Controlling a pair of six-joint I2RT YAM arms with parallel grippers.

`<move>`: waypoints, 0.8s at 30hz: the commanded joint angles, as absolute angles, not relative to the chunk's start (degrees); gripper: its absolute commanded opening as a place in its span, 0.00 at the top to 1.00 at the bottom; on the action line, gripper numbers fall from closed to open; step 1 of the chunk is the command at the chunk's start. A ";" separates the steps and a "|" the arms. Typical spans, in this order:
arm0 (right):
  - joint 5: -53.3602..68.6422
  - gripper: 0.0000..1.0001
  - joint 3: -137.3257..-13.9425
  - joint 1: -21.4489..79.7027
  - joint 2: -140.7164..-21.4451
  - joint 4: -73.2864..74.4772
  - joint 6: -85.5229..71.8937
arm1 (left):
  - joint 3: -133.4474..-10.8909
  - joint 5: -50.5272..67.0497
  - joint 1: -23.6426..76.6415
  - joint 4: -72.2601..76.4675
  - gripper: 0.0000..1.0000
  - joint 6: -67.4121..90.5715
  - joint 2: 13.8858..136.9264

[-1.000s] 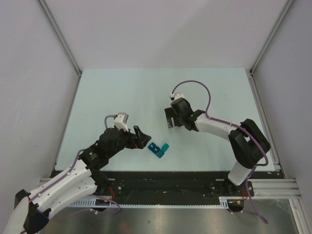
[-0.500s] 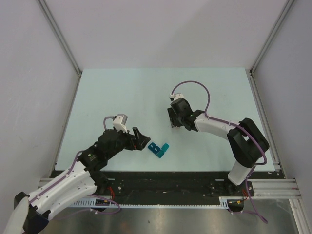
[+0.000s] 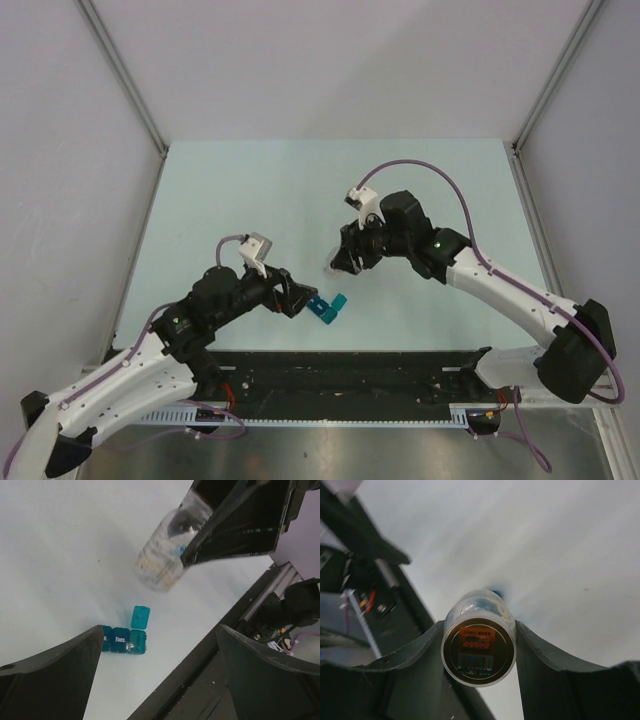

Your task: Sort the pills into containers

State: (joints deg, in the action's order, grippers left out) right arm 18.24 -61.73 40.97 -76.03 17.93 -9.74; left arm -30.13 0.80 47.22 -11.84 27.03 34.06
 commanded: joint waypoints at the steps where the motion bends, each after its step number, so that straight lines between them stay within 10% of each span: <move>1: 28.66 0.92 -63.46 44.64 -70.68 23.55 -8.87 | -33.83 2.82 51.40 -6.95 0.00 22.33 33.57; 21: 42.45 0.94 -63.37 45.18 -64.07 20.22 -19.60 | -40.60 -7.12 66.01 -3.87 0.00 15.12 46.40; 24: 43.24 0.94 -63.37 45.18 -63.72 19.86 -20.04 | -41.13 -7.03 66.09 -3.87 0.16 15.12 47.28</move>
State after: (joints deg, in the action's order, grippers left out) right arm 39.62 -61.73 45.21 -65.91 22.20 -17.91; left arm -37.89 -5.80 65.63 -6.50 16.69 46.61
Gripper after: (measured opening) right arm 0.555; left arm 0.924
